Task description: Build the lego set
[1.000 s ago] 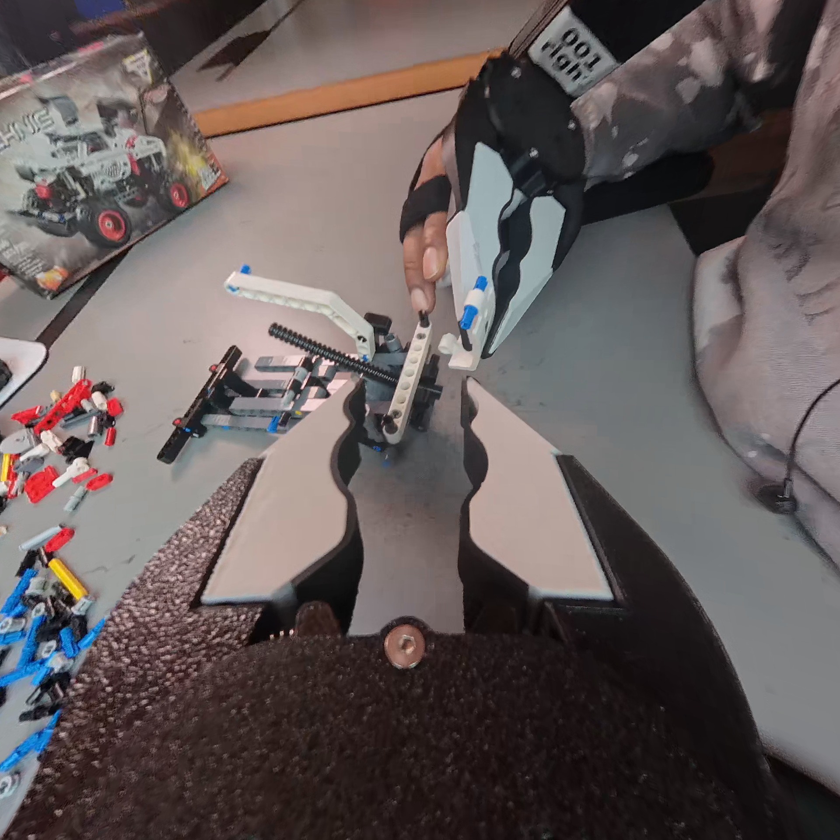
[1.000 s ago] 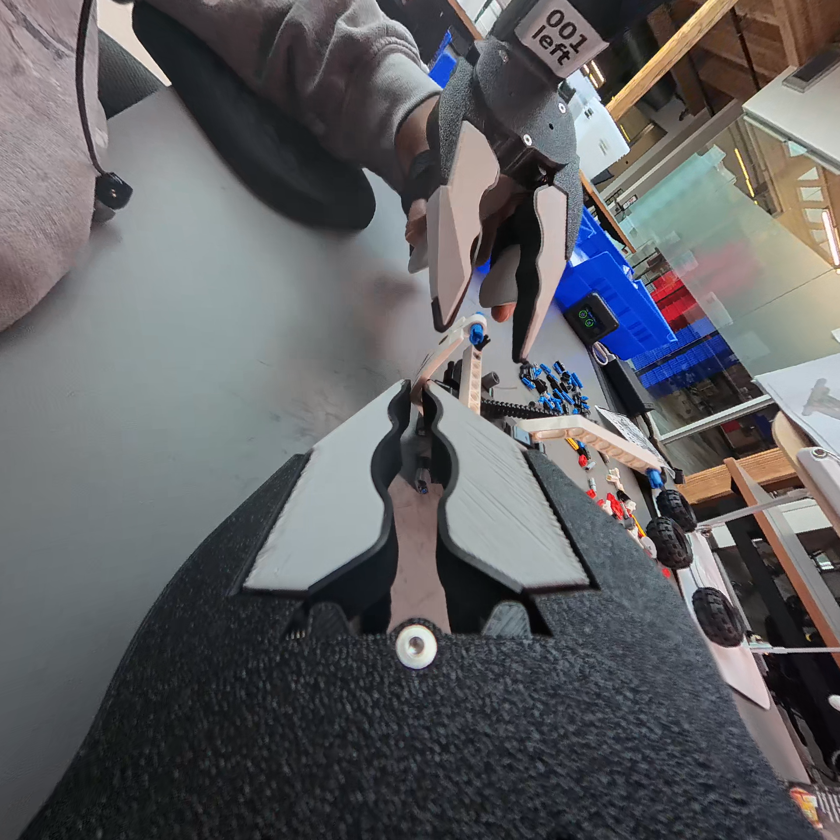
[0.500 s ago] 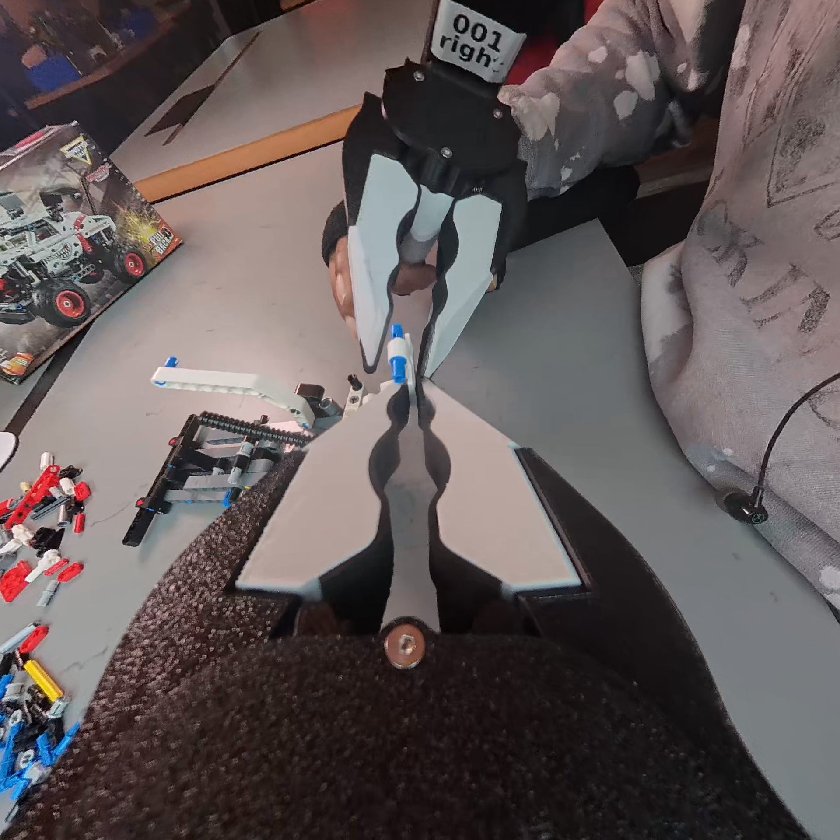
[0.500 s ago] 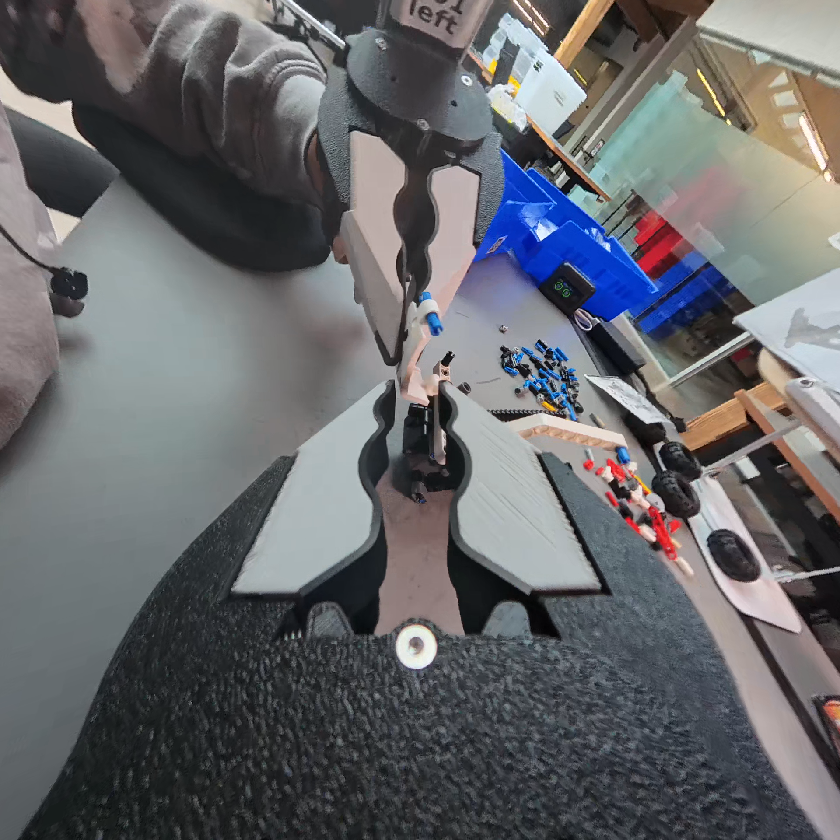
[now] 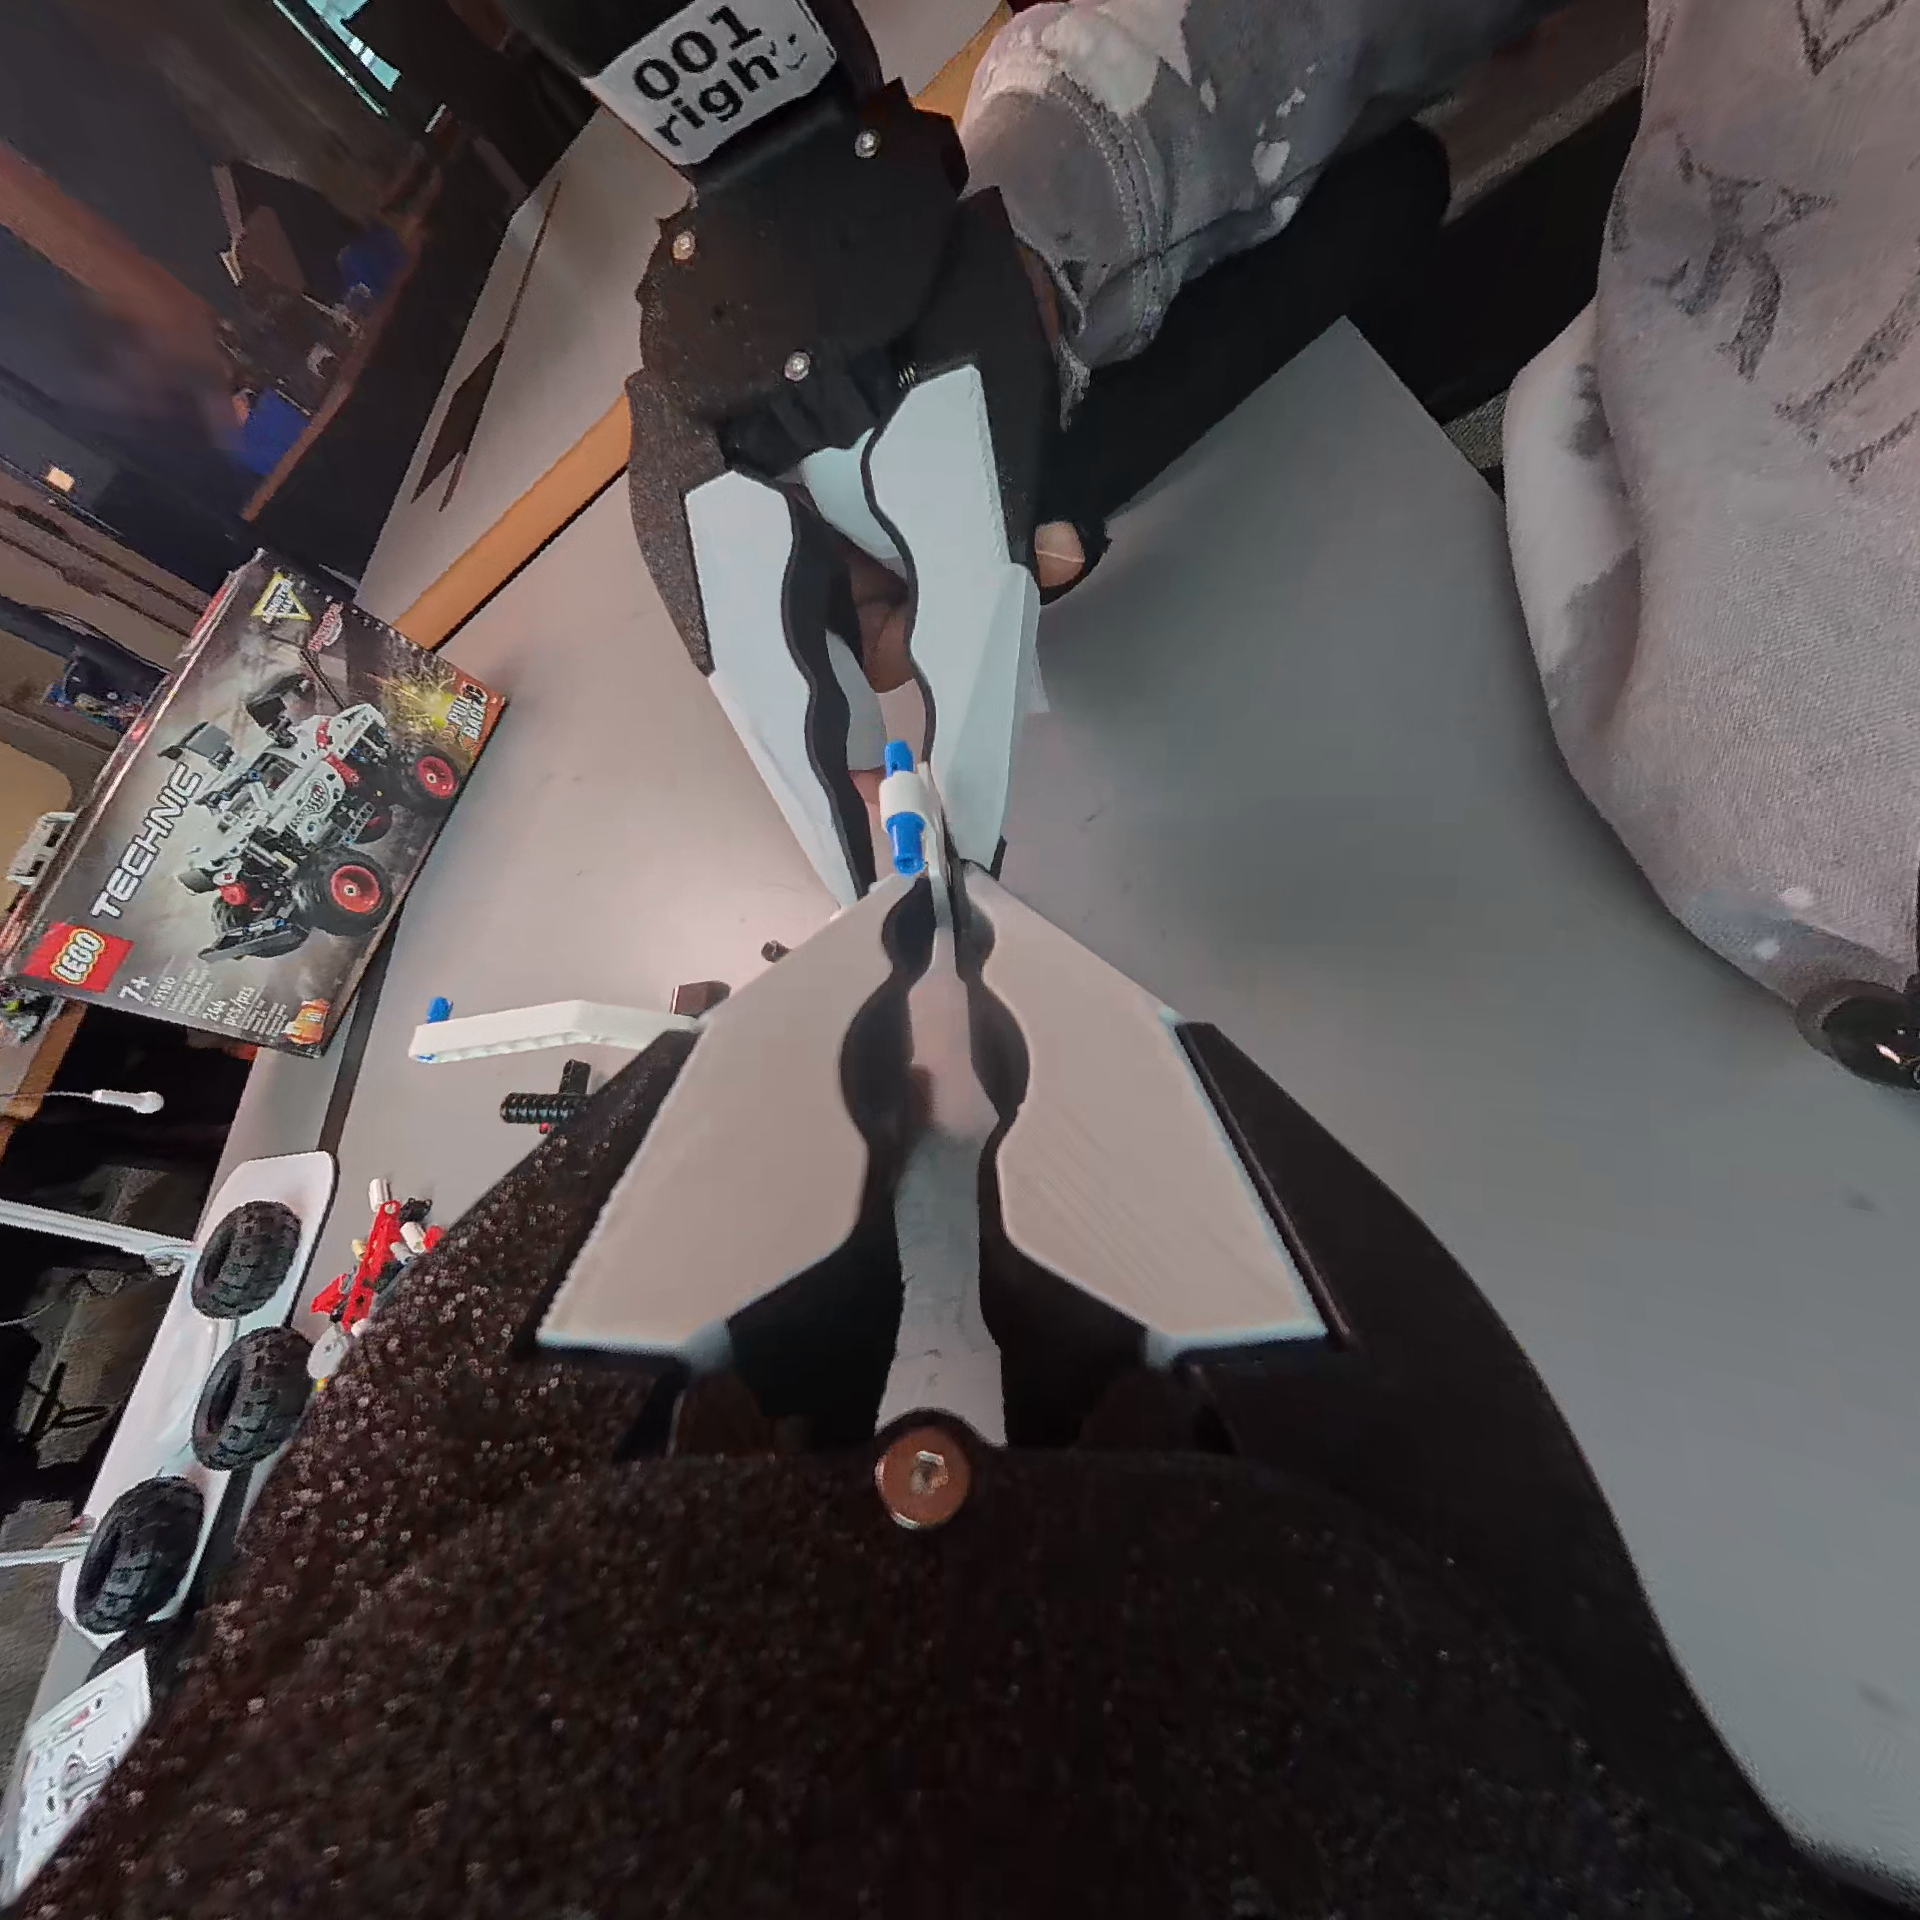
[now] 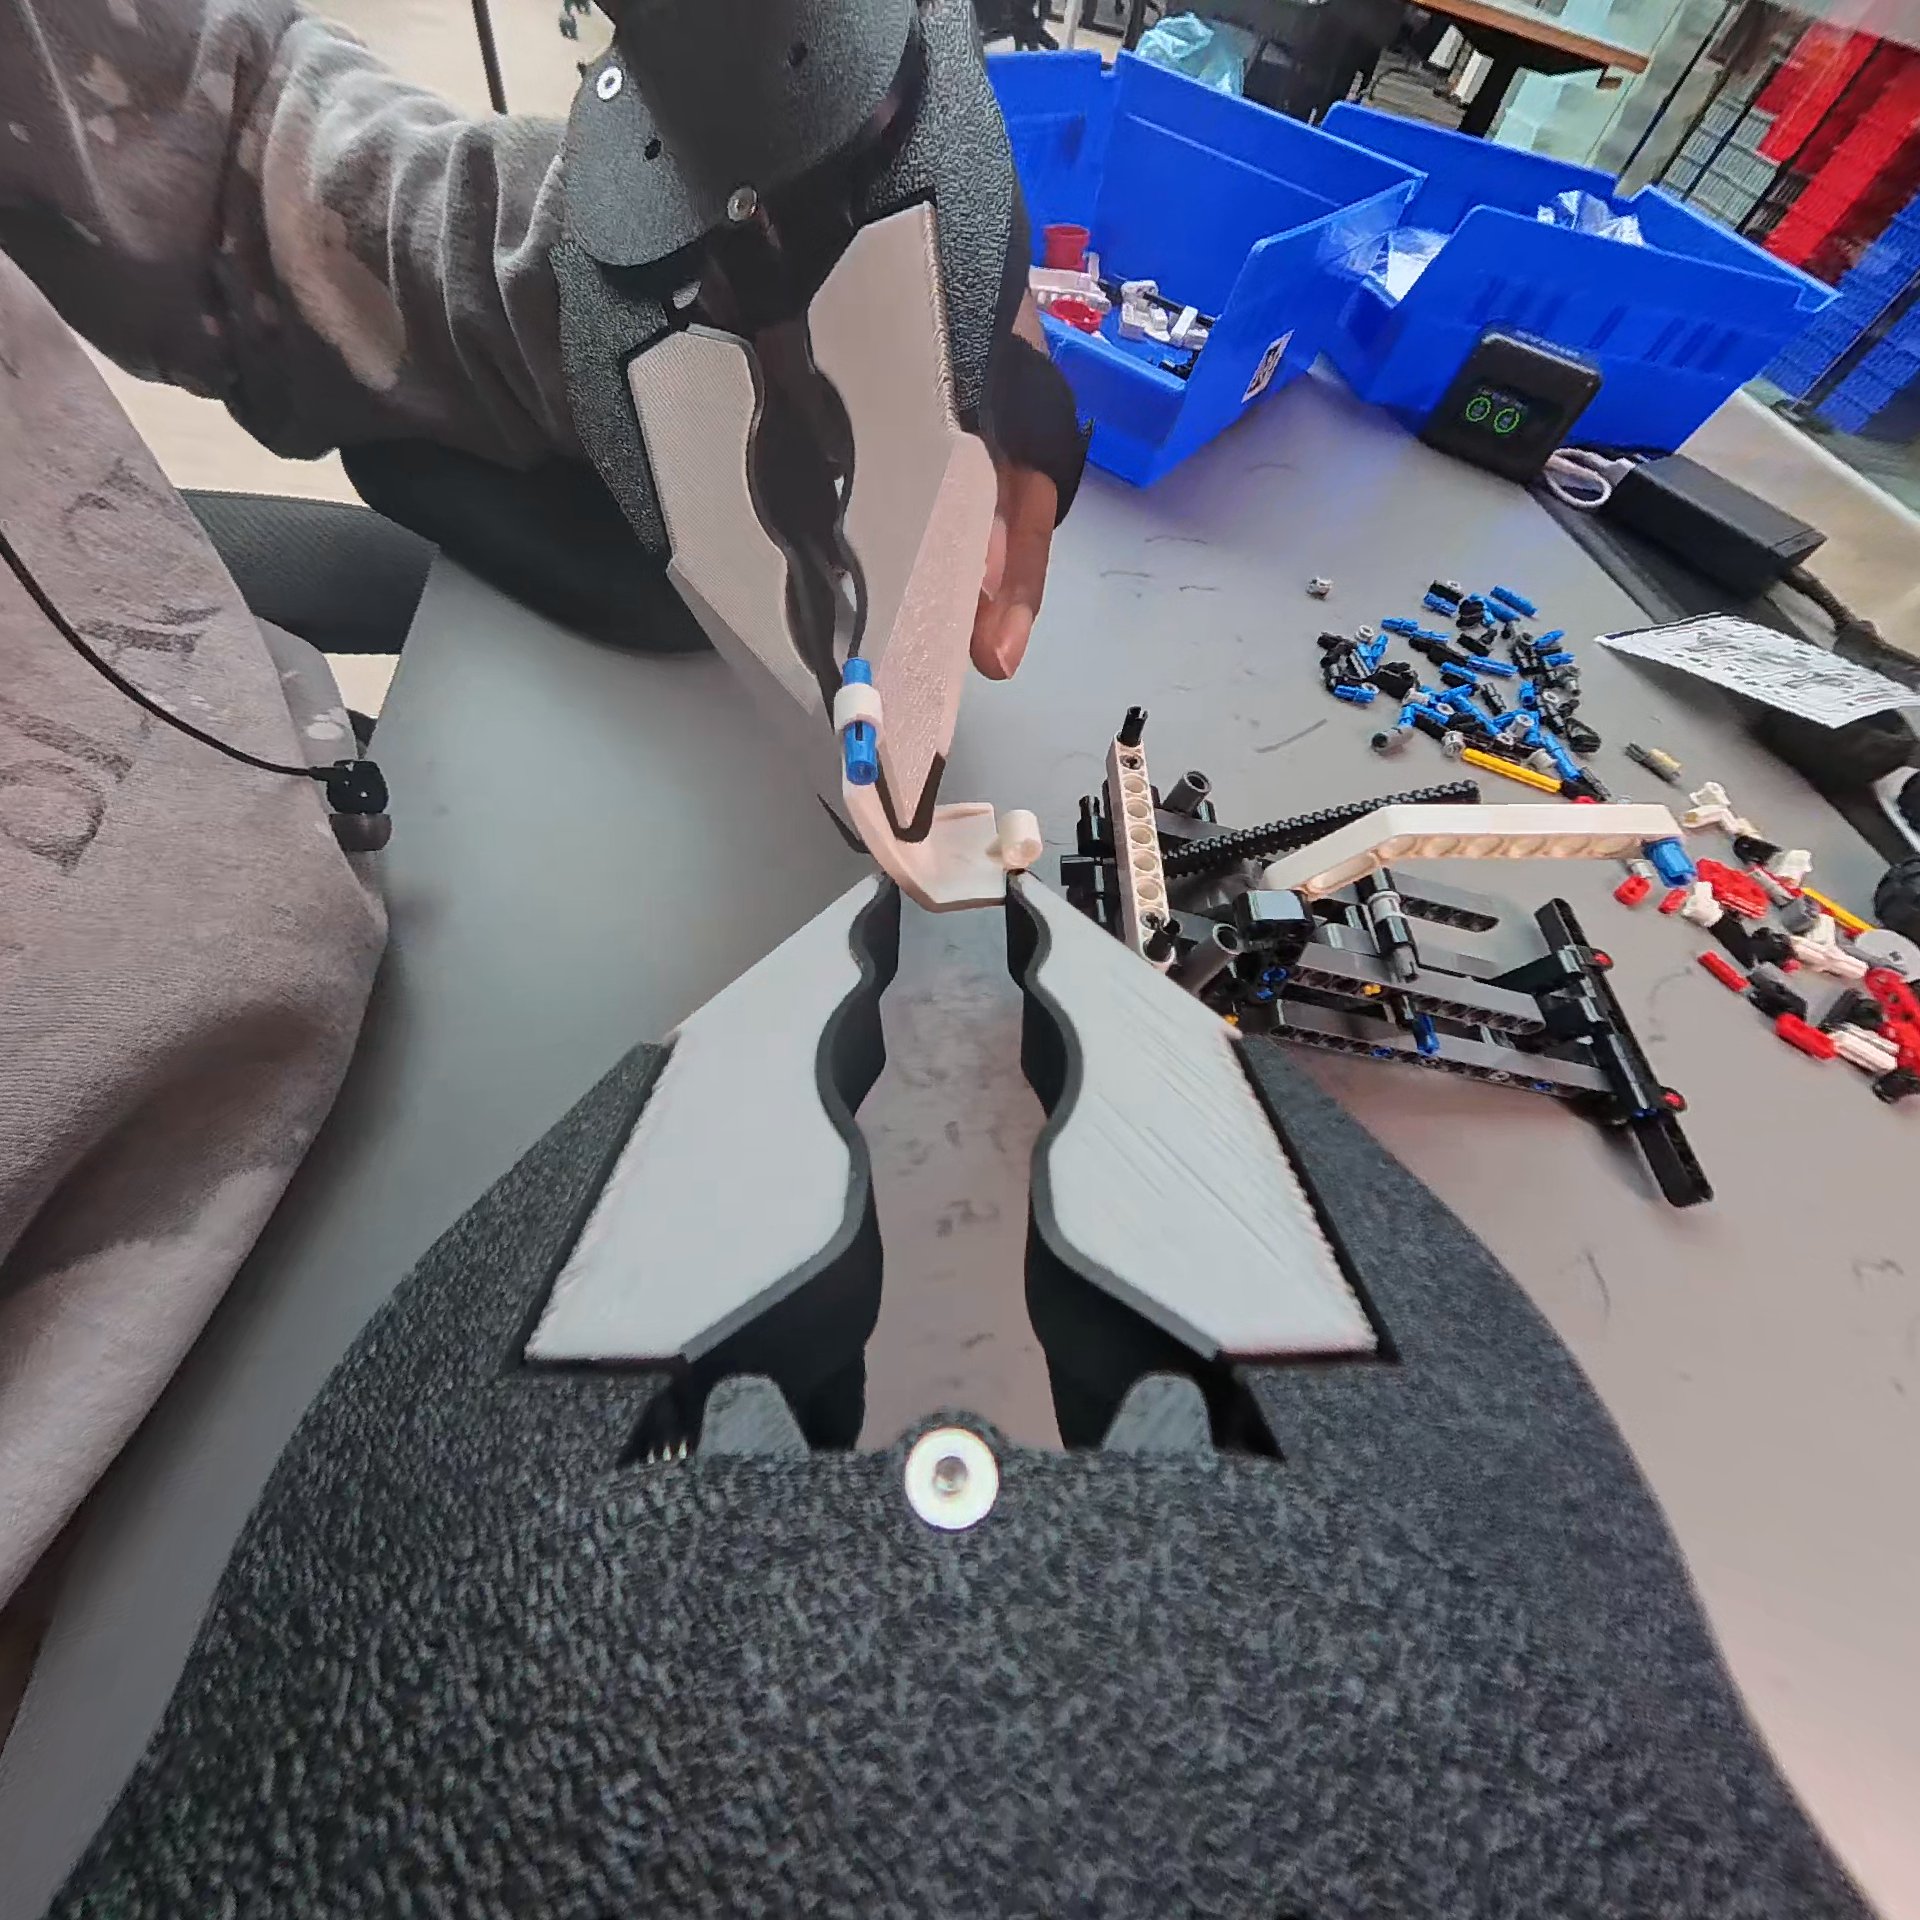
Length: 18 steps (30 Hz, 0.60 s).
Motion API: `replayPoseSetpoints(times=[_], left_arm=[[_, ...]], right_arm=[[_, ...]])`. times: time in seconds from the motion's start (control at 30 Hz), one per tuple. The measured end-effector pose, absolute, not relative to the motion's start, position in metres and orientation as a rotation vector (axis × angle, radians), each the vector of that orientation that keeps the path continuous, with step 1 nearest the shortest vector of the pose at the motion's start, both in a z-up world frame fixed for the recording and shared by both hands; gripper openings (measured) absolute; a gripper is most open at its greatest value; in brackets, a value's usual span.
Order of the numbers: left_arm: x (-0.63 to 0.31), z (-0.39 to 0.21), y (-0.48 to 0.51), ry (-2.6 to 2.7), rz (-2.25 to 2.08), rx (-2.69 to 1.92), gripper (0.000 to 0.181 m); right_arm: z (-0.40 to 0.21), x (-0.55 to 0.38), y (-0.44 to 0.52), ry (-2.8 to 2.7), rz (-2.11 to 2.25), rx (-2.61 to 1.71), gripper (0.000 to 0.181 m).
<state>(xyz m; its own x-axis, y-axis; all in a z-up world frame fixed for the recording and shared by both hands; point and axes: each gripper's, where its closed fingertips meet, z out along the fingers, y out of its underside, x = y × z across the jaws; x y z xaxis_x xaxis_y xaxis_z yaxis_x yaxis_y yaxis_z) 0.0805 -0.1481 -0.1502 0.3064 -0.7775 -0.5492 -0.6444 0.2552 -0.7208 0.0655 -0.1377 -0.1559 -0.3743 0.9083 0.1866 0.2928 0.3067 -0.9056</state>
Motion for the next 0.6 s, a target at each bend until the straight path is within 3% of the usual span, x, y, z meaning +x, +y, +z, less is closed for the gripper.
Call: replayPoseSetpoints(times=[0.13,0.27,0.37,0.6], left_arm=[[0.078,-0.149,-0.144,1.325,-0.22,-1.5,0.006],[0.049,-0.136,-0.127,1.119,-0.352,-1.622,0.037],[0.021,-0.162,-0.111,1.037,-0.369,-1.801,0.054],[0.027,-0.179,-0.104,1.036,-0.444,-1.86,0.045]], right_arm=[[-0.16,0.065,-0.134,-1.838,1.029,-1.033,0.016],[-0.171,0.066,-0.117,-1.843,0.956,-1.071,0.015],[-0.173,0.064,-0.114,-1.839,0.917,-1.054,0.015],[-0.179,0.057,-0.113,-1.858,0.846,-1.011,0.014]])
